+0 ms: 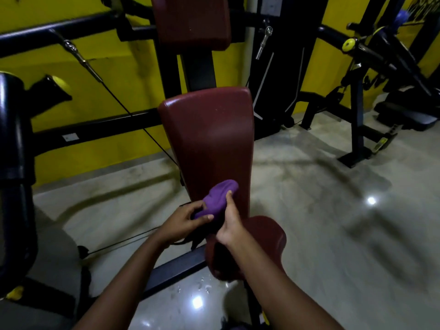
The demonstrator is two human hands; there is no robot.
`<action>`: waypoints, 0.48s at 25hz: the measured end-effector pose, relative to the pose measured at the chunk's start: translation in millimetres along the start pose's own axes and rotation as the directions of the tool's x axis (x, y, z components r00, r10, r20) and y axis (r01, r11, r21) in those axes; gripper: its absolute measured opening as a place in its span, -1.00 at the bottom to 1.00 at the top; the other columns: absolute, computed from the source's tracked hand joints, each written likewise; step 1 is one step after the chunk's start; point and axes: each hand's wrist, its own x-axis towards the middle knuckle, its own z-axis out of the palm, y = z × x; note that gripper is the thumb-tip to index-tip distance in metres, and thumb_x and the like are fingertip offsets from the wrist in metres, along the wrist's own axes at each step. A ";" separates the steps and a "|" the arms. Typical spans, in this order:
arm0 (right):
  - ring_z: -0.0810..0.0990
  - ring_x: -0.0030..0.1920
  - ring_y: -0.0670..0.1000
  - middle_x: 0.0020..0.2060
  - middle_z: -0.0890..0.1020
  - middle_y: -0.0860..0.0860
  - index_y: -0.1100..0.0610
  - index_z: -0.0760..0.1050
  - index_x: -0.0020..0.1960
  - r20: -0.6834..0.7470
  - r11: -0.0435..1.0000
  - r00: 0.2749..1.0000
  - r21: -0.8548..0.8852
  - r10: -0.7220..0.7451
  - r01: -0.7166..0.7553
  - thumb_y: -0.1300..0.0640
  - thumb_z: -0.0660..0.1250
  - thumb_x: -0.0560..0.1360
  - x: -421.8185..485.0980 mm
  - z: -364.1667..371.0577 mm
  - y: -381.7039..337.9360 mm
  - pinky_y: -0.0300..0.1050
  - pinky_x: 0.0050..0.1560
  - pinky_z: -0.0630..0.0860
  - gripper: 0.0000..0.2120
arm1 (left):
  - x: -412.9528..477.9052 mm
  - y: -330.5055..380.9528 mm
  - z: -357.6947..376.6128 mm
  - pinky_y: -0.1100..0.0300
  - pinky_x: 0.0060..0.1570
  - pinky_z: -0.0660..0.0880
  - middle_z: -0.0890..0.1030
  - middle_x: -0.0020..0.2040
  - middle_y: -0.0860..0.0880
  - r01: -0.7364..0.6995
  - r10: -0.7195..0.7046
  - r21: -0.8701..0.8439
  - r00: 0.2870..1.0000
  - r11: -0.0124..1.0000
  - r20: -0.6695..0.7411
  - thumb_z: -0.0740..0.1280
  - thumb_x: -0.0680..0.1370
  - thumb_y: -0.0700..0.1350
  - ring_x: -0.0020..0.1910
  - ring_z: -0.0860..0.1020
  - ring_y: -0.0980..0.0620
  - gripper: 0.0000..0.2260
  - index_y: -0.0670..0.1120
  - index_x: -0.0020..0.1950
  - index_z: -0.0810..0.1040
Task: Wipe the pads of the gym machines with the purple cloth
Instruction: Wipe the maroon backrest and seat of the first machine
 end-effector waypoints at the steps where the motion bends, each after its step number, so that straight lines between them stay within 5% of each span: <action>1: 0.61 0.04 0.21 0.09 0.61 0.20 0.15 0.48 0.26 -0.028 0.999 0.999 0.021 -0.041 0.042 -0.47 0.24 0.28 10.9 6.8 -1.4 0.15 0.15 0.50 -0.18 | 6.1 2.5 -5.2 0.30 -0.26 0.41 0.56 -0.25 -0.06 -0.028 0.028 0.054 1.000 0.998 0.008 0.38 0.44 0.06 -0.26 0.50 0.15 -0.73 -0.15 -0.14 0.51; 4: 0.58 0.13 0.24 0.18 0.57 0.19 0.09 0.41 0.34 0.004 0.982 0.984 0.063 -0.178 0.177 -0.44 0.46 0.03 52.5 21.2 -20.7 0.26 0.13 0.50 0.02 | 32.6 20.7 -21.5 0.39 -0.13 0.42 0.62 -0.12 0.02 -0.070 0.066 -0.022 0.983 0.997 -0.169 0.33 0.54 -0.11 -0.14 0.53 0.25 -0.86 -0.16 -0.02 0.60; 8: 0.58 0.08 0.06 0.07 0.61 0.03 0.08 0.46 0.23 0.018 0.898 0.899 0.068 -0.437 0.435 -0.23 0.20 0.50 44.2 56.2 -85.1 -0.04 0.12 0.54 -0.53 | 89.7 33.3 -70.2 0.34 0.09 0.39 0.54 0.21 -0.04 -0.073 -0.116 -0.278 0.787 0.958 -0.605 0.21 0.60 -0.08 0.18 0.50 0.11 -0.72 -0.09 0.30 0.45; 12: 0.31 0.37 -0.08 0.42 0.34 0.01 0.09 0.25 0.45 0.094 0.639 0.658 -0.172 -0.747 0.750 -0.03 0.06 0.62 67.1 94.4 -139.4 -0.19 0.39 0.20 -0.56 | 149.8 35.3 -129.0 0.14 0.24 0.27 0.33 0.45 -0.10 -0.026 -0.244 -0.332 0.622 0.943 -0.744 0.16 0.61 0.06 0.42 0.32 -0.06 -0.51 -0.09 0.50 0.21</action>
